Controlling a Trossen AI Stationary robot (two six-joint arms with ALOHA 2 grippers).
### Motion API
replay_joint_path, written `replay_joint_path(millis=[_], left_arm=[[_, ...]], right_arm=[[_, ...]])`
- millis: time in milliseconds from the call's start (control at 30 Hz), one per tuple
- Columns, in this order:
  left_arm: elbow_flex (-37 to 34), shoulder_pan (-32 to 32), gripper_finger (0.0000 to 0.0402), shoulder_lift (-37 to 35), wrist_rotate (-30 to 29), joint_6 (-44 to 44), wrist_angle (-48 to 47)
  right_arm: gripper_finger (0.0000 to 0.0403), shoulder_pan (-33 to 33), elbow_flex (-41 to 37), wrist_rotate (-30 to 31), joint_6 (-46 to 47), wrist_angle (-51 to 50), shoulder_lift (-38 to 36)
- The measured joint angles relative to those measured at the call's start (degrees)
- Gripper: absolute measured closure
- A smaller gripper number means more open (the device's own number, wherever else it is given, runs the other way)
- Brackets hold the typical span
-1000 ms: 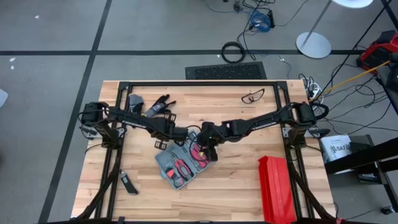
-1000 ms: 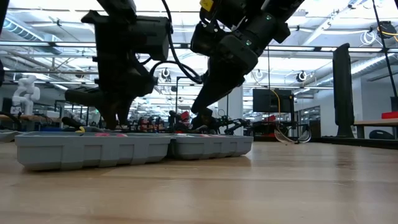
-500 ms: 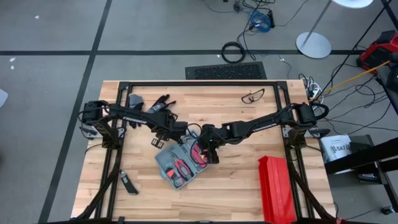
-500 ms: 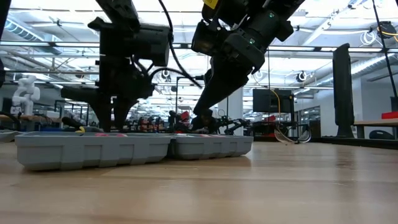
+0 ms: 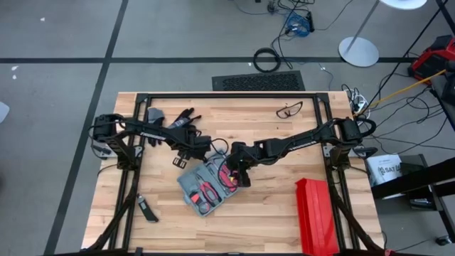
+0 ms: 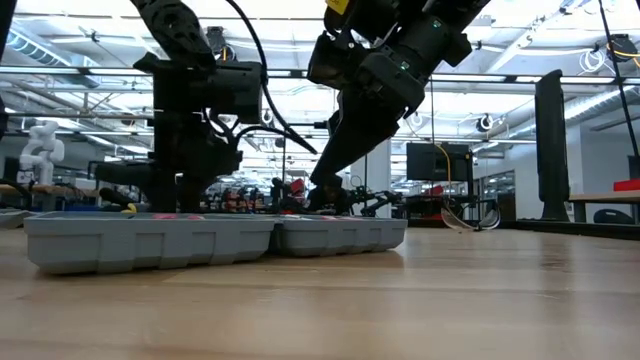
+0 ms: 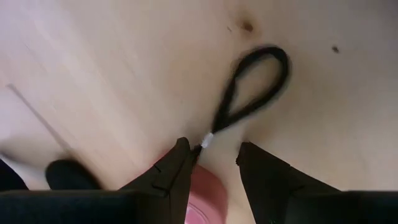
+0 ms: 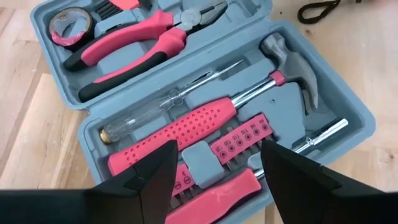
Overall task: Prefit tool cases
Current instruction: Put the red tape measure into the gray prefit tools case
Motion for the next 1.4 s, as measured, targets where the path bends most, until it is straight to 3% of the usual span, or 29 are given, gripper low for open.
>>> replay_joint_path(millis=[300, 367, 500, 700, 967, 1233, 1400], left_arm=[[0.0, 1.7, 0.0268, 0.2, 1.0, 0.0, 1.7], [0.0, 3.0, 0.0289, 0.7, 2.2, -0.3, 1.8], [0.2, 5.1, 0.0383, 2.4, 4.9, -2.5, 1.7], [3.8, 3.2, 0.0399, 0.9, 3.5, -11.1, -2.5], [7.3, 0.3, 0.0401, -12.3, 5.7, -19.4, 2.1], [7.8, -1.5, 0.0401, -24.8, 4.5, -27.5, 5.1], [7.8, -4.7, 0.0401, -29.7, 0.9, -30.9, 6.1]], right_arm=[[0.0177, 0.0, 0.0, 0.1, -0.4, 1.2, 0.0], [0.0177, 0.0, 0.0, 0.1, -0.4, 1.2, 0.0], [0.0177, 0.0, 0.0, 0.1, -0.4, 1.2, 0.0], [0.0177, 0.0, 0.0, 0.1, -0.4, 1.1, 0.0], [0.0177, 0.1, 0.0, 0.2, -0.4, 0.3, -0.1], [0.0177, 0.9, 0.0, 0.2, 0.0, 0.2, -0.1], [0.0177, 1.1, 0.0, 0.2, 0.0, 0.2, -0.1]])
